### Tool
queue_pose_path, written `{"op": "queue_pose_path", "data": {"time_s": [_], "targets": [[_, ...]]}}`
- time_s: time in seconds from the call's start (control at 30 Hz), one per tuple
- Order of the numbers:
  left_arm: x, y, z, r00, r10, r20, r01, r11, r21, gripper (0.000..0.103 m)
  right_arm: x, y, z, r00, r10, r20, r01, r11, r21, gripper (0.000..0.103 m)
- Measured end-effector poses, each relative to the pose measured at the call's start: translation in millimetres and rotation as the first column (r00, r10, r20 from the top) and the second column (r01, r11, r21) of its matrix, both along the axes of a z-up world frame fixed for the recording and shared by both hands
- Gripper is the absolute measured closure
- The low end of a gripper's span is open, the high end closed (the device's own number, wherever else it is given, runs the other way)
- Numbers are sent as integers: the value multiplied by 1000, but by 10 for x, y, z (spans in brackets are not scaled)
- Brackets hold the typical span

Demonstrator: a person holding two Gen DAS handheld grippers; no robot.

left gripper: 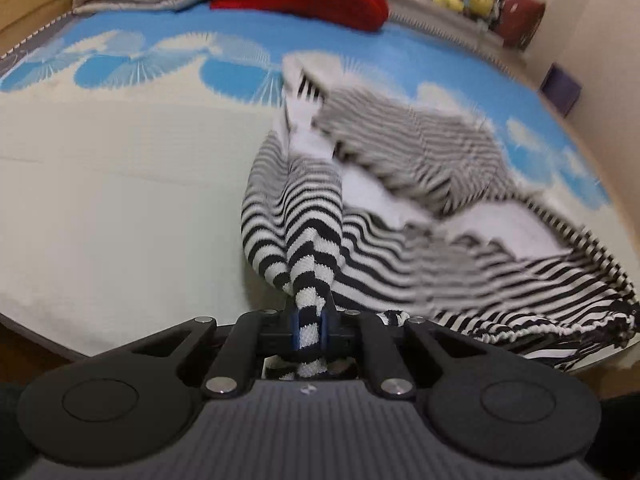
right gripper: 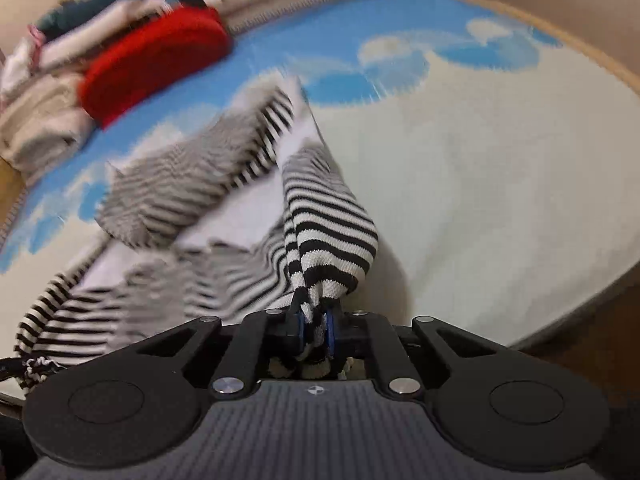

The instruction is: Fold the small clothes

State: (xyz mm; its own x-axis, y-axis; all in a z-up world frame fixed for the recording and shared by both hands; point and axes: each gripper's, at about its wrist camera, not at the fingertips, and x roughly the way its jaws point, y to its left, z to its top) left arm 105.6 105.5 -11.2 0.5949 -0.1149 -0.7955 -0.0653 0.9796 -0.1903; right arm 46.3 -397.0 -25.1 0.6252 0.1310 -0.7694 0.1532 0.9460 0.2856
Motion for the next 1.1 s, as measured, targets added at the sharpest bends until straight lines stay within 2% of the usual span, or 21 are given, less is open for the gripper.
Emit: {"op": "queue_pose_path", "data": {"time_s": [0.1,0.2,0.3,0.4,0.5,0.57,0.63,0.83,1.0,1.07,1.1], "targets": [[-125,93,285,999,-13,34,14,1000,-27,94,-124,-44,281,999,8,50,-11,998,54,94],[-393,225,552,998,-22,67,29,994,-106,94,-384,-72,592,993,37,115,-46,996,76,95],[-659,318,773,996,-30,83,42,988,-146,94,-691,-122,838,987,50,153,-67,992,106,95],[-834,364,872,996,-36,88,51,984,-170,94,-929,-160,973,984,54,169,-76,989,127,95],[-815,345,864,996,-50,70,60,987,-150,94,-914,-152,951,987,48,151,-68,989,129,95],[-669,299,832,996,-61,71,69,991,-117,94,-782,-133,901,988,58,144,-74,991,112,95],[-455,297,770,997,-58,56,65,990,-126,94,-582,-124,862,990,55,128,-67,993,98,95],[583,355,485,999,-31,-18,28,990,-138,93,353,-75,722,990,102,93,-107,993,51,95],[1345,355,127,994,-50,-99,38,993,-116,91,1190,-7,337,992,126,-16,-126,992,0,95],[1484,418,-47,993,-41,-107,24,988,-150,85,1389,7,142,990,126,-59,-128,992,-20,91],[1527,483,-144,991,-5,-131,-19,982,-186,83,1453,15,31,989,123,-77,-126,992,-32,88]]}}
